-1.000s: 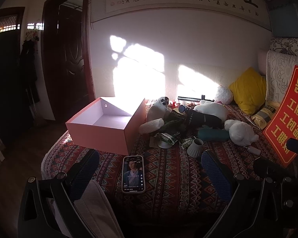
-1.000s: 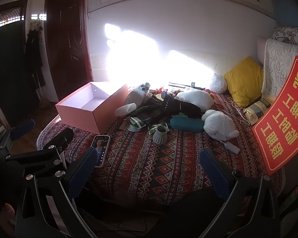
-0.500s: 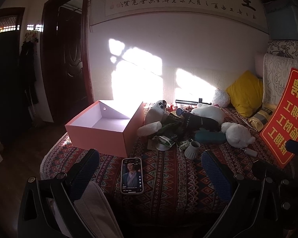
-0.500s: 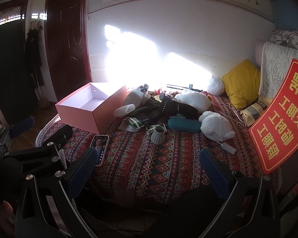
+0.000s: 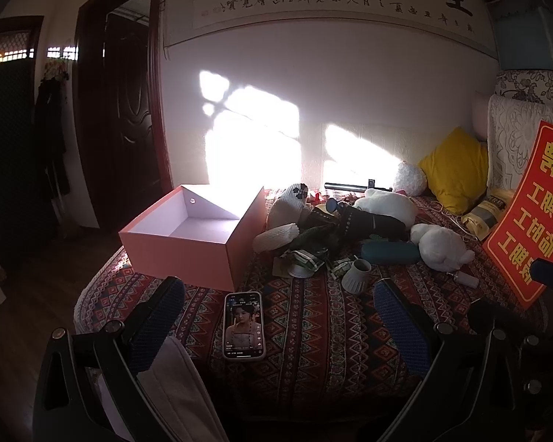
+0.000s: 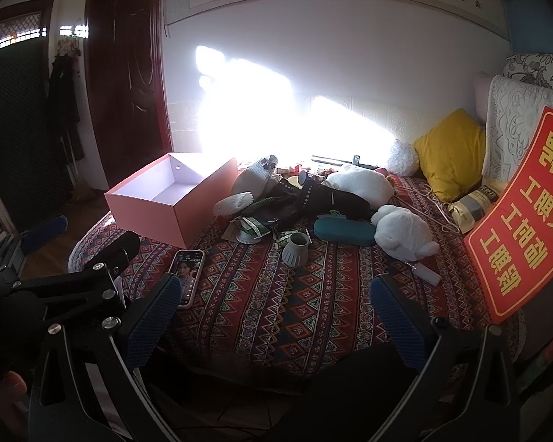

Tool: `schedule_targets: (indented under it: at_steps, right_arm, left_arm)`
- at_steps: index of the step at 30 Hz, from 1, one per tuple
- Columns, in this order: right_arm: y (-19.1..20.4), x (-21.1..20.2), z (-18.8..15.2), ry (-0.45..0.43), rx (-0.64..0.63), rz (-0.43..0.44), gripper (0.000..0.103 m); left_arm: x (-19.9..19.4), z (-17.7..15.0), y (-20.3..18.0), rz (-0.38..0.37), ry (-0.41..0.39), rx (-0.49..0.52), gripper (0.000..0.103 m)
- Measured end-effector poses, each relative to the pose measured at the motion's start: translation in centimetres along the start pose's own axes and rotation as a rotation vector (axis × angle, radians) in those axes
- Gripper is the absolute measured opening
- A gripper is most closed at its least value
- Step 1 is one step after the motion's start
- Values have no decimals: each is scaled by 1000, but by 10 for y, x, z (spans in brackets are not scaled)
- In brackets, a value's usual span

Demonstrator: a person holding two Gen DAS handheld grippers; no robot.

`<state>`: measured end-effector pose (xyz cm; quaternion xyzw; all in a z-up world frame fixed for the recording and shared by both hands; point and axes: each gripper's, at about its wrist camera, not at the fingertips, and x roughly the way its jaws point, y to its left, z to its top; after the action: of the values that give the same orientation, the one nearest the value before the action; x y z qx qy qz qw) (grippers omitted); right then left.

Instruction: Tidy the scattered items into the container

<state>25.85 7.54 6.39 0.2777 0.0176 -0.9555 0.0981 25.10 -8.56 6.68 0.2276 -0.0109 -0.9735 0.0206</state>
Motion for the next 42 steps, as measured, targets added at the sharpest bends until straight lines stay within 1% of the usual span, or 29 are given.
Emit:
schedule_targets:
  at_steps: [4,16,20,23,24,26,28,30,32,35,37,39,42]
  right_arm:
    - [-3,4,0,10,1,3,102]
    - [-14,12,8,15,11,-10,102]
    - [-21,23,13,24,28,-7,102]
    - [-37,41,17,40,58,-22,102]
    - [-45,50,18,49,80,-24,102]
    - [-67,71,20,69,149,-11,102]
    - [-96,98,19,102,257,4,102]
    - [-131,130,15,132,406,18,102]
    - [-169,164,9,160,580,3,102]
    - [-221,213,-3,170,819,-23,102]
    - [-245,239,-11,161,943,-28,102]
    - [-260,259,-14,155,1011,-22,102]
    - [-274,278,-17,142,1052,-43,102]
  left_arm:
    - [5,1,-1,-1,9,-4,103]
    - [19,14,-13,-2,-20,8,103]
    - [38,17,-22,-15,-8,36,103]
    - [65,15,-32,1,2,91,103]
    - [77,15,-35,18,5,111,103]
    - [108,13,-39,64,13,158,103]
    - [144,14,-43,99,20,215,103]
    - [182,14,-48,148,19,280,103]
    - [222,15,-56,182,29,341,103]
    - [284,16,-68,214,82,425,103]
    - [318,15,-76,244,107,482,103]
    - [345,15,-81,273,127,527,103]
    - [376,18,-78,296,166,553,103]
